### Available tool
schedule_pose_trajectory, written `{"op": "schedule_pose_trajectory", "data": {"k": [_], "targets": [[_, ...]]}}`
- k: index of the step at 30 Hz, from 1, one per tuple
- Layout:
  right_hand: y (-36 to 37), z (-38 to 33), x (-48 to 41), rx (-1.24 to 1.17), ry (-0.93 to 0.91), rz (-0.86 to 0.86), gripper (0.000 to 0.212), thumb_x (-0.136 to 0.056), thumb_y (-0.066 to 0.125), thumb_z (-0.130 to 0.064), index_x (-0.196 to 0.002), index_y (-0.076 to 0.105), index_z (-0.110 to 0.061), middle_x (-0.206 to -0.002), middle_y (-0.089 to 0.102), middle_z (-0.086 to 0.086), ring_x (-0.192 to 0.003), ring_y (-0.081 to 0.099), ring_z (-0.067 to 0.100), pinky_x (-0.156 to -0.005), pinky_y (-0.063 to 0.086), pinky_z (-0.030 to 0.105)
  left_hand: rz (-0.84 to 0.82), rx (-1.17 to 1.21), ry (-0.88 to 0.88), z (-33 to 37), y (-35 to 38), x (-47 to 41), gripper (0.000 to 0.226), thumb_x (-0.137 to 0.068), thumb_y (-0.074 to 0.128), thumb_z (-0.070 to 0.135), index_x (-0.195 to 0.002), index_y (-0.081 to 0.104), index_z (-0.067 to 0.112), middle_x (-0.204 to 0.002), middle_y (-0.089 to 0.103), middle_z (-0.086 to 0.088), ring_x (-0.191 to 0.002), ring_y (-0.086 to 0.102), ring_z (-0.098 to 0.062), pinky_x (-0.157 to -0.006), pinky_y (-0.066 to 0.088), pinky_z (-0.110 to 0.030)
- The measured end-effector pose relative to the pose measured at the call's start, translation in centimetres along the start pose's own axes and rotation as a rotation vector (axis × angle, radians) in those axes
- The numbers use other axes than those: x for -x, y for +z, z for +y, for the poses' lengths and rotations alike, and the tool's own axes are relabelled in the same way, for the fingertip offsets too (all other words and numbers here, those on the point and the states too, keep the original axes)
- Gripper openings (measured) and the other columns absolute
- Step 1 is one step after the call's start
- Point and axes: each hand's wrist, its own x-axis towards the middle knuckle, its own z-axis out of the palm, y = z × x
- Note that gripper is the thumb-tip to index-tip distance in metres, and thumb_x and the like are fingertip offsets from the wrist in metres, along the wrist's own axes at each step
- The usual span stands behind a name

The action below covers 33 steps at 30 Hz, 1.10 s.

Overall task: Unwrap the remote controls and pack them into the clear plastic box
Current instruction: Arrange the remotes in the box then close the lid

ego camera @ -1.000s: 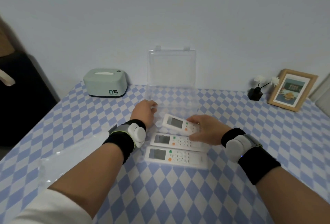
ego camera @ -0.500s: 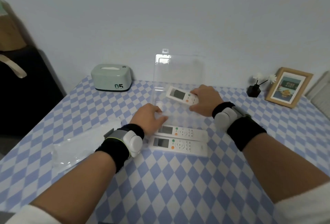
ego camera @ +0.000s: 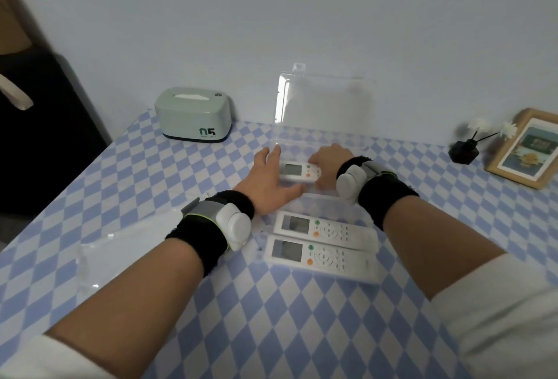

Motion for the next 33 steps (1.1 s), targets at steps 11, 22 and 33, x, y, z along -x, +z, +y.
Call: {"op": "schedule_pose_trajectory", "data": {"k": [11, 22, 33], "targets": [[-0.4, 0.4, 3.1, -0.227, -0.027, 0.155, 0.06, -0.081, 0.079, -0.044, -0.132, 0.061, -0.02, -0.127, 0.064, 0.001, -0.114, 0.061, 0.021, -0.096, 0.045, 0.03, 0.039, -0.05, 0.004, 0.4, -0.1, 1.0, 0.103, -0.09, 0.065, 0.061, -0.165, 0.009, 0.018, -0.171, 0.002, -0.011, -0.158, 0.015, -0.031, -0.125, 0.027, -0.044], [1.7, -1.9, 14.7, -0.182, -0.153, 0.034, 0.05, -0.085, 0.071, -0.051, -0.126, 0.067, -0.023, -0.116, 0.07, -0.007, -0.105, 0.064, 0.012, -0.093, 0.05, 0.028, 0.276, -0.101, 0.166, 1.2, 0.6, 5.5, 0.046, -0.091, 0.071, 0.041, -0.131, 0.059, 0.02, -0.146, 0.041, -0.01, -0.139, 0.036, -0.031, -0.113, 0.037, -0.04], [3.9, 0.1, 14.8, -0.099, -0.072, -0.043, 0.053, -0.094, 0.064, -0.04, -0.141, 0.052, -0.02, -0.14, 0.057, 0.0, -0.124, 0.054, 0.02, -0.096, 0.038, 0.026, -0.211, -0.406, 0.36, 2.0, 2.4, 9.0, 0.04, -0.082, 0.075, 0.06, -0.102, 0.065, 0.027, -0.098, 0.06, 0.006, -0.085, 0.06, -0.014, -0.071, 0.048, -0.028]]}}
